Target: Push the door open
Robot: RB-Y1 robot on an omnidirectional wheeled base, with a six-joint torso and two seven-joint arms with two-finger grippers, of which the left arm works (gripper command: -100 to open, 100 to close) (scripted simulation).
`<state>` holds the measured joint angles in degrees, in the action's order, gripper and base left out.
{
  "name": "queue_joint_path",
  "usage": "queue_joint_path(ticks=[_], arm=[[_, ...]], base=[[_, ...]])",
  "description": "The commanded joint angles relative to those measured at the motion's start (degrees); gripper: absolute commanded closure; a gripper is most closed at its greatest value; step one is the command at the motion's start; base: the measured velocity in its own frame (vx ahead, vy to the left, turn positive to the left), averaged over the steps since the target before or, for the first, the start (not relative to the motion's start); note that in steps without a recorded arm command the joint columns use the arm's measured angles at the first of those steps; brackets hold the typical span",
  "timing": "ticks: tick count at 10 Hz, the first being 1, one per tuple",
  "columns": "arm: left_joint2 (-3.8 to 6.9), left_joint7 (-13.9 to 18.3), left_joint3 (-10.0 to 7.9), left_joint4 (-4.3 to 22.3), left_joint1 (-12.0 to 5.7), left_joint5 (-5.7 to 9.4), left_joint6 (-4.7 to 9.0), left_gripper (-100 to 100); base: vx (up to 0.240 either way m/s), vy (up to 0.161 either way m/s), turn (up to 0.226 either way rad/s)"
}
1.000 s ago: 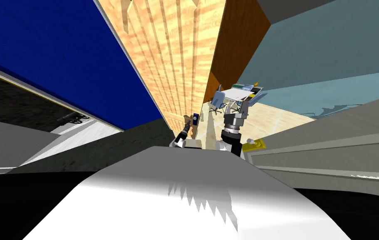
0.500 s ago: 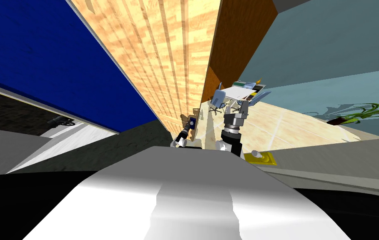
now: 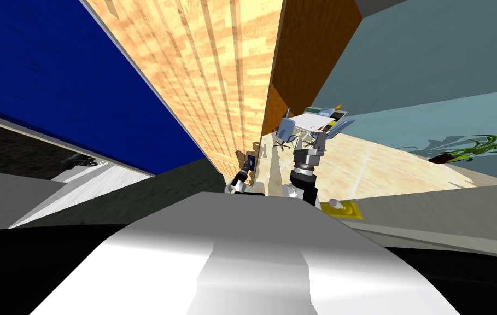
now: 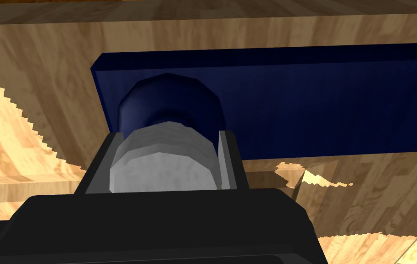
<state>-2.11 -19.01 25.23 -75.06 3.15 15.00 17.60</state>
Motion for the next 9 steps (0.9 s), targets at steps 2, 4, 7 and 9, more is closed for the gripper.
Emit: queue_joint_path(ticks=[2,4,7,9], arm=[[0.03,0.02,-0.05,-0.03,0.03,0.02,0.03,100],[1.18,-0.89,1.26,-0.68,1.09,0.49,0.11,100],[3.12,-3.28,4.59,-2.68,3.87,1.84,0.58,100],[3.72,-4.78,6.68,-3.93,5.62,2.70,0.88,100]], base=[[-0.004,0.004,-0.001],[0.040,-0.013,0.096],[0.196,-0.083,0.259],[0.195,-0.077,0.216]])
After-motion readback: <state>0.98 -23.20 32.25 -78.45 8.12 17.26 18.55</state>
